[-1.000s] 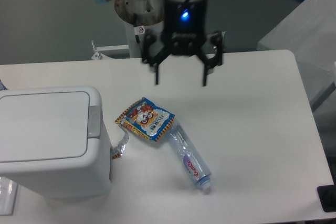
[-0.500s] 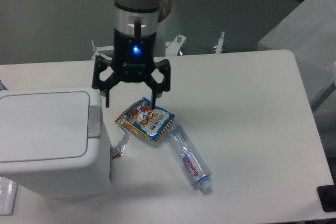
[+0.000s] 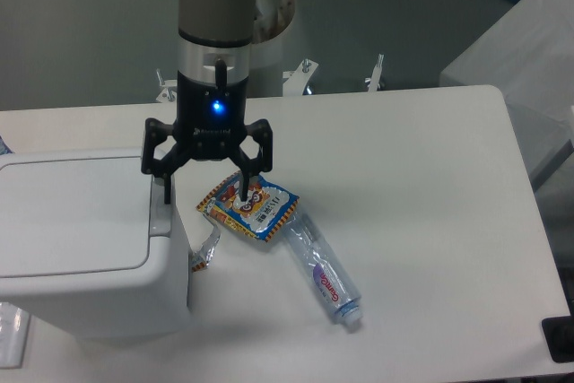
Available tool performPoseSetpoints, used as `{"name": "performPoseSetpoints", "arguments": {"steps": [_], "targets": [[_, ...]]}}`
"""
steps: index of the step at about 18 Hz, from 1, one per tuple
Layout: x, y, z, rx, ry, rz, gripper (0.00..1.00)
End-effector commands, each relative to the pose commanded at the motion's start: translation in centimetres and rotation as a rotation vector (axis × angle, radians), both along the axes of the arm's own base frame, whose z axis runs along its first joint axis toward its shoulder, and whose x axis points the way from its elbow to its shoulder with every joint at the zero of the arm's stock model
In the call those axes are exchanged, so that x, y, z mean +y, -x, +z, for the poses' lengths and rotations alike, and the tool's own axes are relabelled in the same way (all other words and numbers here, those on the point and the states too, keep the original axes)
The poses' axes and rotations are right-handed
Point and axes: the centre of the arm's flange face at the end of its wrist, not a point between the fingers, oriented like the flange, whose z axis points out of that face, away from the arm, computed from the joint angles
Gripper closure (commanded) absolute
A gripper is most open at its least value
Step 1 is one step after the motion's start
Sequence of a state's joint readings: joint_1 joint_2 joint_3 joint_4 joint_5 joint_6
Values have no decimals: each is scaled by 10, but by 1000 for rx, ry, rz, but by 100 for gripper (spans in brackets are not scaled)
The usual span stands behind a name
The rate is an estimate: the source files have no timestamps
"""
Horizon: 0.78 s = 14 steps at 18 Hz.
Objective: Open the trash can
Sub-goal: 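Position the gripper fingers against the lid's edge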
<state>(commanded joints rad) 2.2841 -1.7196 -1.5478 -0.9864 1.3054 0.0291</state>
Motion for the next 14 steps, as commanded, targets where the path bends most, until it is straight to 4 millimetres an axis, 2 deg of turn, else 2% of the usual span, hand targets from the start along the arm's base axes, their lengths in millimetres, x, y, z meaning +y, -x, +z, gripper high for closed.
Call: {"name": "performPoseSetpoints", "arguments": {"steps": [14], "targets": [[6, 1, -11, -11, 13, -6, 0]]}}
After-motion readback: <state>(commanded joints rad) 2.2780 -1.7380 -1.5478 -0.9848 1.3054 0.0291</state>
